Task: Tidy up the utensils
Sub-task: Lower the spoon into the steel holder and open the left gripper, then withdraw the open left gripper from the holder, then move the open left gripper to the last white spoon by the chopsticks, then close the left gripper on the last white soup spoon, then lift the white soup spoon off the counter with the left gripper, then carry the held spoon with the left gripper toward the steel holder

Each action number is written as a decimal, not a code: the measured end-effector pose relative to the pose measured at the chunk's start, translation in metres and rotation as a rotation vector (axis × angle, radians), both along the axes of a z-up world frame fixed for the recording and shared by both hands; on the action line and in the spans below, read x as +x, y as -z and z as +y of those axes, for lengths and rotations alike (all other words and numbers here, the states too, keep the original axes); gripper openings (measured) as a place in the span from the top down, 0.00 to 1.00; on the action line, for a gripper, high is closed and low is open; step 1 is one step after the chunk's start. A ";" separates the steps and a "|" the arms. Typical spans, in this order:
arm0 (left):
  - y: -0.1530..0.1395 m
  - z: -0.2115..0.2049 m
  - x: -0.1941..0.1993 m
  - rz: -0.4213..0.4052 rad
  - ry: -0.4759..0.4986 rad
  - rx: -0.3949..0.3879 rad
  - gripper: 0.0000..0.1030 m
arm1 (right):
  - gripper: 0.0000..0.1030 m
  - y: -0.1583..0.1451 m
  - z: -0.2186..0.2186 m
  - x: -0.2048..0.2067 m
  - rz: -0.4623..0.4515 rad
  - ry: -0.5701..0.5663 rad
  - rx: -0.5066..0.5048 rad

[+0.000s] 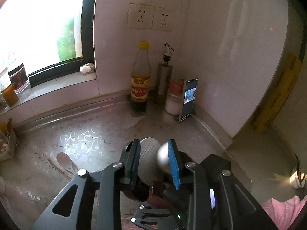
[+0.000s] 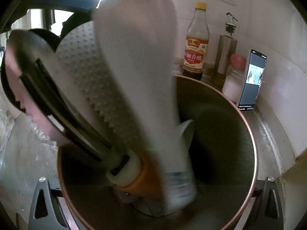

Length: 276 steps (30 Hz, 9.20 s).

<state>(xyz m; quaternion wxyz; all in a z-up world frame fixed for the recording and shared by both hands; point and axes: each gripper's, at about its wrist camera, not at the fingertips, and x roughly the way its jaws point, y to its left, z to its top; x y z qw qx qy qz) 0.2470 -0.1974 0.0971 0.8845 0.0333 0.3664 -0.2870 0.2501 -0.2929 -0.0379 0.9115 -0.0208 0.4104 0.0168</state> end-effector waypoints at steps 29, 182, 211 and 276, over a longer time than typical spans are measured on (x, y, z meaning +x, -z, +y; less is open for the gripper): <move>-0.011 0.052 0.006 -0.024 -0.197 -0.040 0.17 | 0.00 -0.001 -0.007 -0.004 -0.004 0.000 -0.002; 0.182 0.169 0.155 0.577 -0.659 0.011 0.71 | 0.00 0.020 -0.020 0.005 -0.001 0.031 0.095; 0.182 0.149 0.136 0.595 -0.597 -0.020 0.92 | 0.00 0.025 -0.023 0.009 0.010 0.035 0.096; -0.038 0.025 0.037 -0.023 0.011 -0.256 0.93 | 0.00 0.011 -0.025 0.006 -0.015 -0.009 0.099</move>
